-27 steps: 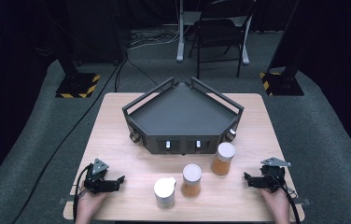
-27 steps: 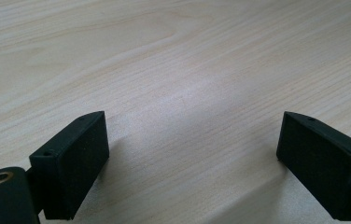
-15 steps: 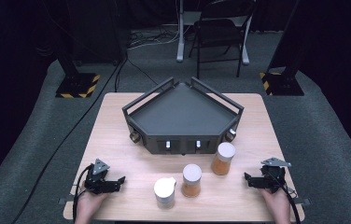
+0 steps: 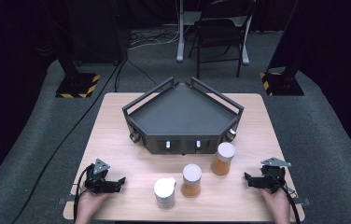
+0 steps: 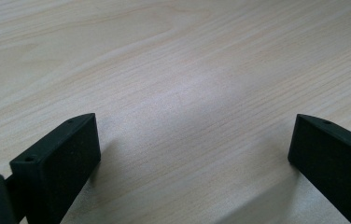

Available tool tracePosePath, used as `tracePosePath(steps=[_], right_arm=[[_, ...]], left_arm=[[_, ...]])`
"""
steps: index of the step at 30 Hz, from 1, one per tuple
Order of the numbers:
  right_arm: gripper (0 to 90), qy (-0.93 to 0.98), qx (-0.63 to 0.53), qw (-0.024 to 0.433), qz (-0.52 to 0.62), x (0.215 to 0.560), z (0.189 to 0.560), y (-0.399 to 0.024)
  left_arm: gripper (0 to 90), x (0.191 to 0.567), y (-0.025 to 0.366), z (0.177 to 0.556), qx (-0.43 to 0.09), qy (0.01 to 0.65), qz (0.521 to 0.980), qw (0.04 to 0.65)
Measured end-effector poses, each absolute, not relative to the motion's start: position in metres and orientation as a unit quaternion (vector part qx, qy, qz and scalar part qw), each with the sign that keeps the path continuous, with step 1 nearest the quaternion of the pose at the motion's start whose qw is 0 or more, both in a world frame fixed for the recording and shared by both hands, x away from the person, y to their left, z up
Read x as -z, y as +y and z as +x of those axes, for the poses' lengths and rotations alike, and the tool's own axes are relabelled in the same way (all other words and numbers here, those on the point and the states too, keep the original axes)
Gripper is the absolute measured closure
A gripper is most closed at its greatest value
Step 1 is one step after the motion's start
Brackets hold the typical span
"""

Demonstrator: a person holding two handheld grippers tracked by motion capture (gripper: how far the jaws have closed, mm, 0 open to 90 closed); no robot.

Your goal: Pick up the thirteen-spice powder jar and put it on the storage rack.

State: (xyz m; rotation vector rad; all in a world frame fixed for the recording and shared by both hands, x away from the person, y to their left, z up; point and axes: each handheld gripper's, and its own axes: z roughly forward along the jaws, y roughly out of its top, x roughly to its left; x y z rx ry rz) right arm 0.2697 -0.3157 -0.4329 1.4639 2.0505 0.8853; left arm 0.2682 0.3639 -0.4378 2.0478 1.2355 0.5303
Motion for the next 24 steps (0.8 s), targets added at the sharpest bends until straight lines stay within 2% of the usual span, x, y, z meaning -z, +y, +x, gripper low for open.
tracePosePath(steps=[15, 24], right_arm=[[0.0, 0.747, -0.322, 0.233, 0.533, 0.4328, 0.2702, -0.3157], [0.0, 0.747, -0.322, 0.234, 0.532, 0.4329, 0.2701, -0.3156]], left_arm=[[0.6, 0.4375, 0.3660, 0.2675, -0.199, 0.471, 0.790, 0.340], [3.2, 0.4378, 0.3706, 0.2666, -0.194, 0.457, 0.796, 0.346]])
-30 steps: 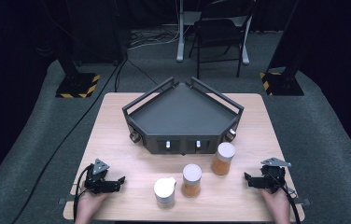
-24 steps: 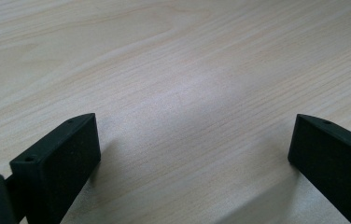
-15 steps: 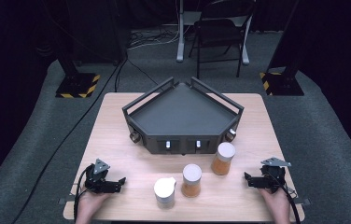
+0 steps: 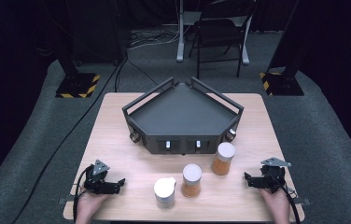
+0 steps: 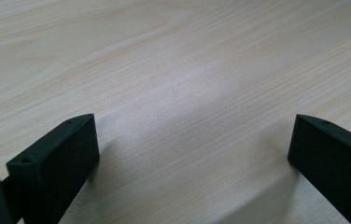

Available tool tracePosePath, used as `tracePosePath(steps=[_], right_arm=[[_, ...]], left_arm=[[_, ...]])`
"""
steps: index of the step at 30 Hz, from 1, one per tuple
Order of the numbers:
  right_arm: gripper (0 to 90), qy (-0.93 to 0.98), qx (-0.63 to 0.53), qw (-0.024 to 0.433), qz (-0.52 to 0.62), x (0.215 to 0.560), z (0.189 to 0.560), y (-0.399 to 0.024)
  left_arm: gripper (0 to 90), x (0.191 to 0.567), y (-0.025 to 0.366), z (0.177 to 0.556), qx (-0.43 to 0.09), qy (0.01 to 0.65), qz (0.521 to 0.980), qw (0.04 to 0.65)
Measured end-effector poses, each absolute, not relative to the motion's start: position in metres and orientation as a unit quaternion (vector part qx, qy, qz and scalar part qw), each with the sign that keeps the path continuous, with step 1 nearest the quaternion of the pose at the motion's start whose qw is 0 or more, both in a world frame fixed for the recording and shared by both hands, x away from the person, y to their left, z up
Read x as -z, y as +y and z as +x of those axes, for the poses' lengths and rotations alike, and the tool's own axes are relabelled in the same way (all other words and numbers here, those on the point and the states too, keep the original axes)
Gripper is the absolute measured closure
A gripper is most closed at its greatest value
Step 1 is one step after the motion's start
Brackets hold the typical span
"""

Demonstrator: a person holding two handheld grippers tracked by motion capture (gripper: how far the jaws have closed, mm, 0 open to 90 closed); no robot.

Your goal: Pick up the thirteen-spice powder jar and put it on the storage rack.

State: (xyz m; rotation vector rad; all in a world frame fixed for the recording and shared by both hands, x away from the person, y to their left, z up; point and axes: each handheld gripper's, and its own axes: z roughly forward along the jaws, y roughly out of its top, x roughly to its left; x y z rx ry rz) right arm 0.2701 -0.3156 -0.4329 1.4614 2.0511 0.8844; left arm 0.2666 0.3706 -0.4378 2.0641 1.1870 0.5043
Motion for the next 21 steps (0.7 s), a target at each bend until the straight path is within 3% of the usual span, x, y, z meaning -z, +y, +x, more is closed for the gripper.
tracePosePath(steps=[21], right_arm=[[0.0, 0.746, -0.322, 0.233, 0.534, 0.433, 0.271, -0.315]], left_arm=[[6.1, 0.442, 0.409, 0.251, -0.155, 0.379, 0.779, 0.475]])
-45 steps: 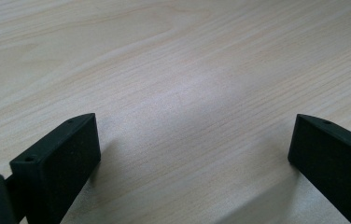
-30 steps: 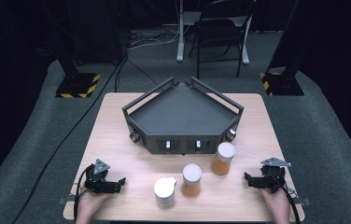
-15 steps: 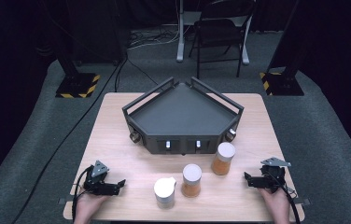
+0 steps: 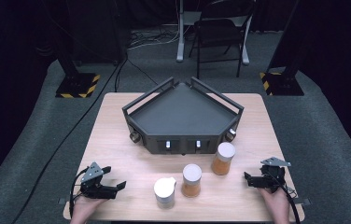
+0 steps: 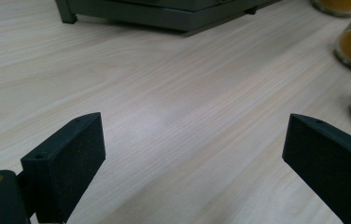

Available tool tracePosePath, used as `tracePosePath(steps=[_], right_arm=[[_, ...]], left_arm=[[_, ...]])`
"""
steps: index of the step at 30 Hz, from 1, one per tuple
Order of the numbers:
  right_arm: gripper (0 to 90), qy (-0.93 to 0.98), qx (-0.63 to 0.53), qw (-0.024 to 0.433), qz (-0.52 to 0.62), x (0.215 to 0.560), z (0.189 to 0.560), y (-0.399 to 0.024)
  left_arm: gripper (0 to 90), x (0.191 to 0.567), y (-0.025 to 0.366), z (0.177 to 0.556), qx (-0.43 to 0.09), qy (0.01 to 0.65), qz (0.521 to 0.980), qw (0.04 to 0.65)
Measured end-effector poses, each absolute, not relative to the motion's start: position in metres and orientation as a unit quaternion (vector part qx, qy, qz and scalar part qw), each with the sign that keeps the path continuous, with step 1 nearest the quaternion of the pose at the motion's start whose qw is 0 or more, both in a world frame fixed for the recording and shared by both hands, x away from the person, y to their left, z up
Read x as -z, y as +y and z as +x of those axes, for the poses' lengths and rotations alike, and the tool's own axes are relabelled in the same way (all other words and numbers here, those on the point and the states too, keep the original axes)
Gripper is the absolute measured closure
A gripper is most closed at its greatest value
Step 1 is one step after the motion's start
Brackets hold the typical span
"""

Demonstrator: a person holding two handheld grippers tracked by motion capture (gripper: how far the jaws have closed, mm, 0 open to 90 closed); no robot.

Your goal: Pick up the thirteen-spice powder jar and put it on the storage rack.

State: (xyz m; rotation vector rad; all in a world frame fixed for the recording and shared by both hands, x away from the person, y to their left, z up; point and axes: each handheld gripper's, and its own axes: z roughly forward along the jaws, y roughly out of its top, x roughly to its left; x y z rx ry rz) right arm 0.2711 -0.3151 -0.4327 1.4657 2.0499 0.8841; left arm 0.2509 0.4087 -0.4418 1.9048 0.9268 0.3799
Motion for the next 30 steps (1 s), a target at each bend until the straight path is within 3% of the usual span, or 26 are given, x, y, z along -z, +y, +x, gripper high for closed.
tracePosePath(steps=[30], right_arm=[[0.0, 0.747, -0.322, 0.234, 0.533, 0.433, 0.272, -0.315]], left_arm=[[6.0, 0.416, 0.388, 0.256, -0.090, 0.242, 0.803, 0.538]])
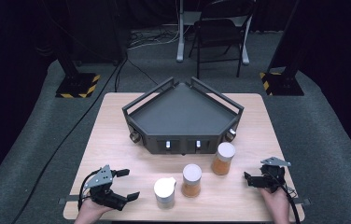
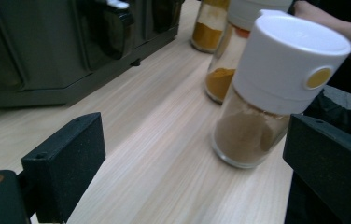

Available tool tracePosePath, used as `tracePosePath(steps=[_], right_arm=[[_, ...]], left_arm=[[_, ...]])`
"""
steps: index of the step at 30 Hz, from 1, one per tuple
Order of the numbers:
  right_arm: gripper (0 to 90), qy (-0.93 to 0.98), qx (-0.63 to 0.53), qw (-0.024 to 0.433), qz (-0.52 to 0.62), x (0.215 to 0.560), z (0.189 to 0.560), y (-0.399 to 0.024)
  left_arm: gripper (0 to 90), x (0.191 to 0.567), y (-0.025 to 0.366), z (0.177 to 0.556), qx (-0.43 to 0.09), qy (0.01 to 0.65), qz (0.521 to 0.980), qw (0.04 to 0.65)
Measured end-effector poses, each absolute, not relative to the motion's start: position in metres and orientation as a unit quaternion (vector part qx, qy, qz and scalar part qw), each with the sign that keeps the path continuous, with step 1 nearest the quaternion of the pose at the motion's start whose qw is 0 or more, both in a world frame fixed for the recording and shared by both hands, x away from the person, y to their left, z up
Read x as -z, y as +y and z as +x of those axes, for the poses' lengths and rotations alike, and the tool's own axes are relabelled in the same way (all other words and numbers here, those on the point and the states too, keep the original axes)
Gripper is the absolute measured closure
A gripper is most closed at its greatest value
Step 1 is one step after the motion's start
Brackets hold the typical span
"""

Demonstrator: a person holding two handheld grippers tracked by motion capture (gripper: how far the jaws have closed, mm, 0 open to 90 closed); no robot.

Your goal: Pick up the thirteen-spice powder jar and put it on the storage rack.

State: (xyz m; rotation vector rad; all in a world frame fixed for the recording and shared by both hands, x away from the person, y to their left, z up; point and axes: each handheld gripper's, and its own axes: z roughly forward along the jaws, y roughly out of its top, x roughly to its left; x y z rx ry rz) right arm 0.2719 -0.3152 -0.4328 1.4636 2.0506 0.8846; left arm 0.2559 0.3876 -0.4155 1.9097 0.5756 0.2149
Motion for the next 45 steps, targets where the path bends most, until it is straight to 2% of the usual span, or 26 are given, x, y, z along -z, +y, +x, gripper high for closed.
tracePosePath(steps=[20, 35, 45], right_arm=[[0.0, 0.747, -0.322, 0.234, 0.533, 0.433, 0.272, -0.315], [0.0, 0.747, -0.322, 0.234, 0.533, 0.433, 0.272, -0.315], [0.0, 0.747, -0.322, 0.234, 0.533, 0.433, 0.272, -0.315]], left_arm=[[6.3, 0.410, 0.345, 0.255, -0.072, 0.191, 0.816, 0.541], [7.0, 0.415, 0.316, 0.242, -0.095, 0.201, 0.810, 0.542], [11.6, 0.427, 0.303, 0.238, -0.102, 0.212, 0.797, 0.556]])
